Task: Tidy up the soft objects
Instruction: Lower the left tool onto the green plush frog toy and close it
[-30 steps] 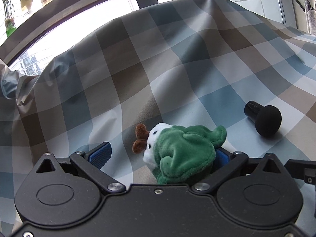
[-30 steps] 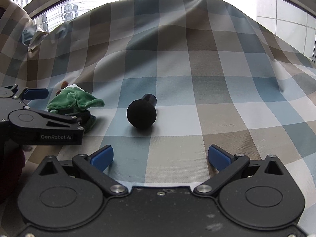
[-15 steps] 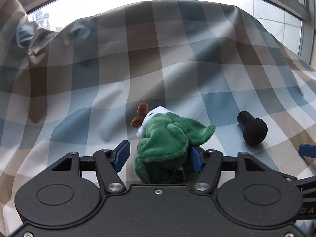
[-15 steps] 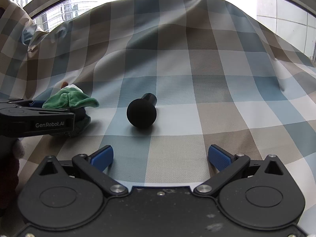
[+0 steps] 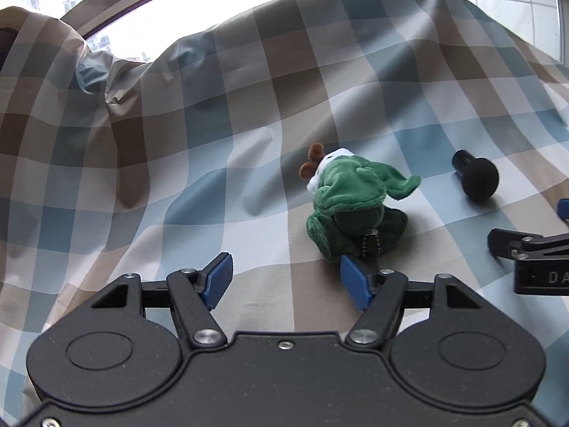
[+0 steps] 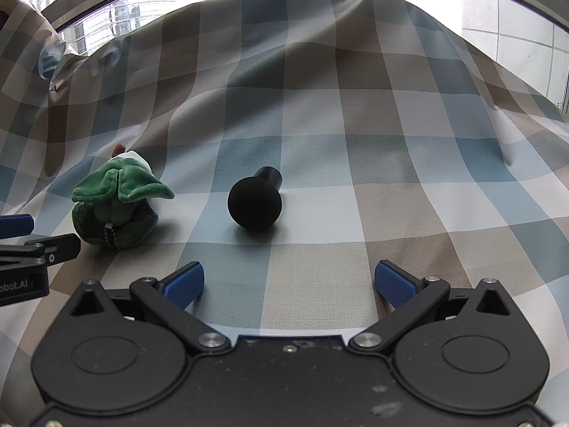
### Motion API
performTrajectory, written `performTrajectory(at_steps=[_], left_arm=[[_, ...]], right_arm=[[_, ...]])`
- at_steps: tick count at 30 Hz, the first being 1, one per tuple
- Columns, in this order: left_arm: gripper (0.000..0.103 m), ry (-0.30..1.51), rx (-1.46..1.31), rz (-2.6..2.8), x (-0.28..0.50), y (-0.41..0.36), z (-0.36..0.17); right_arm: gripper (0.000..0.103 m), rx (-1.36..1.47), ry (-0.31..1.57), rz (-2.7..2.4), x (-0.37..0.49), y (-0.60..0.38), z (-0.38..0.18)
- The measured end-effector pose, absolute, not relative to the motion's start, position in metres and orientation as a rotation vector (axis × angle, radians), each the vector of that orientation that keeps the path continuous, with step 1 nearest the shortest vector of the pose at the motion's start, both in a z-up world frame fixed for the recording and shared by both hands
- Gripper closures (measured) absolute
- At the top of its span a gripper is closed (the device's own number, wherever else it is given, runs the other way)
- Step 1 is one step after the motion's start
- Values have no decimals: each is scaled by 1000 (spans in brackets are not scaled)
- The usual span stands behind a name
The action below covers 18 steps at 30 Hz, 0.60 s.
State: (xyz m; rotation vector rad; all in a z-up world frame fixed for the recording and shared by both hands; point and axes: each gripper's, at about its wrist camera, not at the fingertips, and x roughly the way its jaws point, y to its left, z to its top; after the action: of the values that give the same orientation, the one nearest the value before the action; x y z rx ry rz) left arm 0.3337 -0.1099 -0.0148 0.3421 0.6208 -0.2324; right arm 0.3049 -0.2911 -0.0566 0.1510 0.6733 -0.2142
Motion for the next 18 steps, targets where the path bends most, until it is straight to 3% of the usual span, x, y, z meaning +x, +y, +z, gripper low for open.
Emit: performTrajectory(at_steps=[7,18], left_arm=[[40,678,362,-158,363,-118,-26],[41,529,461,-443,331,-150,-10]], right_arm=[[0,149,675,-215,305,-291,-56],[0,155,673,-214,305,-291,-56]])
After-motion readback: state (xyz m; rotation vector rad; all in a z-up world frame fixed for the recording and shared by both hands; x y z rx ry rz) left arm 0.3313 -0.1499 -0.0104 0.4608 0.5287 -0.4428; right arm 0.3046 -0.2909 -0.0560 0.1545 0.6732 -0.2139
